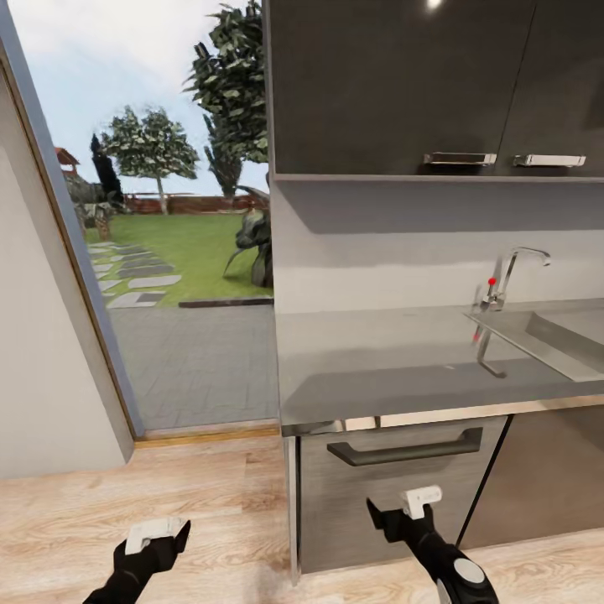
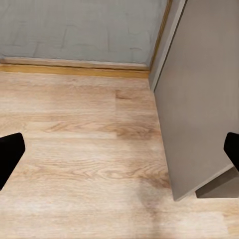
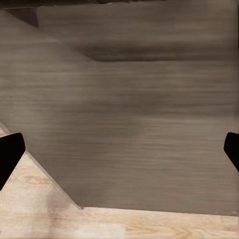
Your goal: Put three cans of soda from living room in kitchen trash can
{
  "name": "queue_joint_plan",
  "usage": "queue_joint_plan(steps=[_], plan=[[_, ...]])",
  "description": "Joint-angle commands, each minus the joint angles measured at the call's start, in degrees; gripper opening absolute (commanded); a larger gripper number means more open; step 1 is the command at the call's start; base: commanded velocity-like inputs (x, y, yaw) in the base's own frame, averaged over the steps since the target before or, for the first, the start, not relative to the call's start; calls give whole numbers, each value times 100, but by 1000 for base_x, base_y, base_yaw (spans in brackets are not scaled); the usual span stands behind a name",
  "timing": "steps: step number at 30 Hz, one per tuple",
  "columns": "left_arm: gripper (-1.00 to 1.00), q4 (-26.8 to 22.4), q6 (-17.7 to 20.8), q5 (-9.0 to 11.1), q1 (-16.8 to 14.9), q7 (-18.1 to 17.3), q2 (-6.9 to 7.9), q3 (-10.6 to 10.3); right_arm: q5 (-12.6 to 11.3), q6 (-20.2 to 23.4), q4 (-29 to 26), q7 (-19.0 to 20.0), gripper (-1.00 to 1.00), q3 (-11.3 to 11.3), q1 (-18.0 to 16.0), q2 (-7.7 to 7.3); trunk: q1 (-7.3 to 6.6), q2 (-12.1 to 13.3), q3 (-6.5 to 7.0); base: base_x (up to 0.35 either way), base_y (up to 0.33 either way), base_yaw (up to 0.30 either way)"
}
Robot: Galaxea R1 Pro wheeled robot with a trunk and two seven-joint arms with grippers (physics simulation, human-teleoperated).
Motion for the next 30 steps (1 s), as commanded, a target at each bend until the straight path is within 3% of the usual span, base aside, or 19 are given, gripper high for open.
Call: queue_joint_plan(steps=[1,12,21,30], plan=[[100,41,-84,-3,3,-2,22,-1,-6,25,-55,31,100,-8,21,-8,0,0,0,0,0,0],[100,953,-1094,1,-13,-16,60,-22,1,72,-243,81,100,-38,455,-39,0,0,0,0,0,0],[100,1096,-1239,-1,-17,-13,56,-23,-9,-309,-273,90,100,-40,576,-45,0,0,0,0,0,0],[100,1128,-1258,14,-19,-13,55,-21,-6,-418,-271,83,100,-40,592,-41,0,0,0,0,0,0]])
